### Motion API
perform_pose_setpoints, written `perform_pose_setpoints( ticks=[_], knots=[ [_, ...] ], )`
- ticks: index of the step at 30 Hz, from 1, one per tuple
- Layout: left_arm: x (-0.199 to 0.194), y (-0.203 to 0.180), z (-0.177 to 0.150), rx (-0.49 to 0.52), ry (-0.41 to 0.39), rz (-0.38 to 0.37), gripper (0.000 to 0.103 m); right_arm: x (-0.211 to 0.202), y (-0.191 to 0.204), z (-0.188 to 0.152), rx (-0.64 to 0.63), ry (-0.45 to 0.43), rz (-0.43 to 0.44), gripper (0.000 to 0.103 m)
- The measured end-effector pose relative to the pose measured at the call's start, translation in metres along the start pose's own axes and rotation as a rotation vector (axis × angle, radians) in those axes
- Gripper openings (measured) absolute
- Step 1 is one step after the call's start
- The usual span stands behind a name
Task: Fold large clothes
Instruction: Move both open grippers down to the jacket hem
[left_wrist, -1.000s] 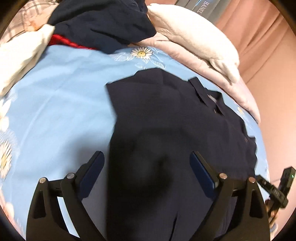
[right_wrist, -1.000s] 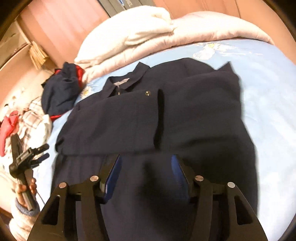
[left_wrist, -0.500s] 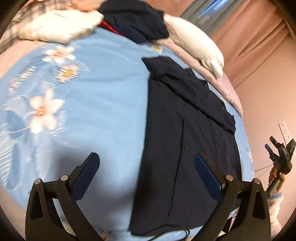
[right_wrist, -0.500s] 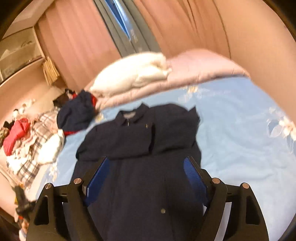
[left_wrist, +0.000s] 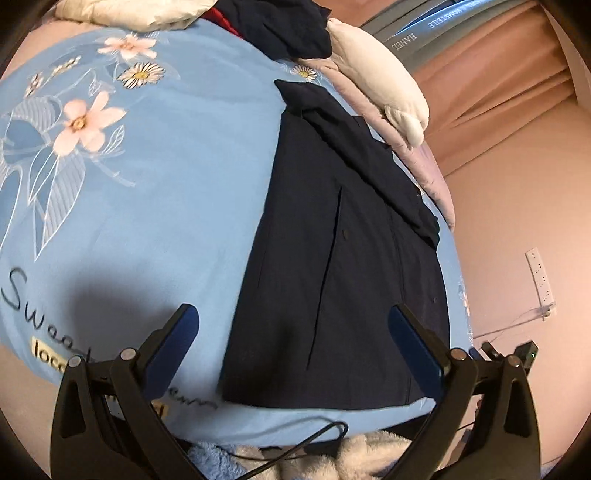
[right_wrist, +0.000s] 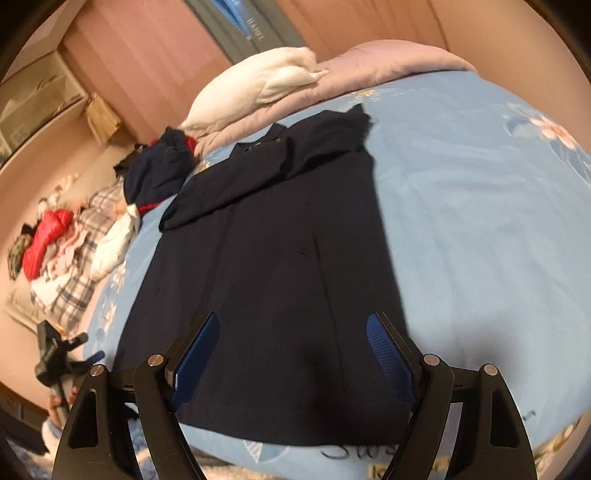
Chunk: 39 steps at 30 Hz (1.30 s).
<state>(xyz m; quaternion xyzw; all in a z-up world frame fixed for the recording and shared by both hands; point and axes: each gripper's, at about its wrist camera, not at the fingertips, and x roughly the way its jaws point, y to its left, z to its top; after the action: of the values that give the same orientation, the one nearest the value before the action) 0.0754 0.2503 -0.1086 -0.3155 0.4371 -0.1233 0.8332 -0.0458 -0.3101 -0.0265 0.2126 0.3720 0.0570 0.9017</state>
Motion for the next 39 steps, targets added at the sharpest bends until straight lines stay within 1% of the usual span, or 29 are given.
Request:
perform_pose_setpoints(
  ticks=[2, 3, 7, 9, 12, 15, 19, 20, 22, 23, 25, 26, 28, 30, 34, 36, 39],
  knots=[
    [0.003, -0.009, 0.004, 0.004, -0.011, -0.053, 0.102, -0.005, -0.01, 0.005, 0.037, -0.015, -0.009, 0.082],
    [0.004, -0.009, 0.005, 0.006, -0.016, -0.058, 0.102, -0.006, -0.014, 0.004, 0.05, -0.011, -0.006, 0.082],
    [0.014, -0.009, 0.004, 0.013, 0.0, -0.032, 0.102, 0.002, -0.029, -0.008, 0.113, 0.021, -0.014, 0.082],
    [0.015, -0.006, 0.001, 0.014, 0.006, -0.032, 0.102, 0.006, -0.031, -0.013, 0.126, 0.036, -0.007, 0.082],
    [0.015, 0.0, 0.001, 0.009, 0.009, -0.012, 0.102, 0.008, -0.03, -0.017, 0.134, 0.042, -0.003, 0.082],
    [0.017, 0.007, 0.001, -0.011, 0.012, -0.015, 0.102, 0.005, -0.022, -0.007, 0.107, 0.013, 0.002, 0.082],
    [0.026, 0.007, 0.005, -0.005, 0.029, 0.001, 0.102, 0.006, -0.015, 0.02, 0.069, -0.049, 0.003, 0.082],
    [0.028, 0.008, 0.005, -0.01, 0.032, -0.004, 0.102, 0.009, -0.017, 0.026, 0.084, -0.044, -0.003, 0.082],
    [0.033, 0.007, 0.007, -0.014, 0.044, -0.028, 0.102, 0.016, -0.023, 0.026, 0.091, -0.019, -0.007, 0.082],
    [0.035, 0.007, 0.006, -0.009, 0.048, -0.022, 0.102, 0.019, -0.025, 0.023, 0.089, -0.003, -0.021, 0.082],
    [0.04, 0.009, 0.007, 0.003, 0.069, 0.009, 0.102, 0.026, -0.034, 0.012, 0.091, 0.04, -0.063, 0.082],
    [0.041, 0.011, 0.008, 0.002, 0.076, 0.011, 0.102, 0.027, -0.039, 0.005, 0.101, 0.057, -0.071, 0.082],
    [0.046, 0.017, 0.009, -0.012, 0.098, 0.007, 0.102, 0.029, -0.048, -0.005, 0.124, 0.091, -0.074, 0.082],
    [0.049, 0.02, 0.011, -0.015, 0.104, -0.003, 0.102, 0.027, -0.059, -0.016, 0.16, 0.113, -0.091, 0.082],
    [0.057, 0.017, 0.014, -0.006, 0.111, -0.016, 0.102, 0.024, -0.067, -0.028, 0.186, 0.149, -0.077, 0.082],
    [0.061, 0.015, 0.014, 0.005, 0.118, -0.02, 0.102, 0.023, -0.065, -0.03, 0.179, 0.156, -0.066, 0.082],
    [0.065, 0.011, 0.015, 0.011, 0.13, -0.059, 0.102, 0.026, -0.058, -0.028, 0.17, 0.173, -0.047, 0.082]
  ],
)
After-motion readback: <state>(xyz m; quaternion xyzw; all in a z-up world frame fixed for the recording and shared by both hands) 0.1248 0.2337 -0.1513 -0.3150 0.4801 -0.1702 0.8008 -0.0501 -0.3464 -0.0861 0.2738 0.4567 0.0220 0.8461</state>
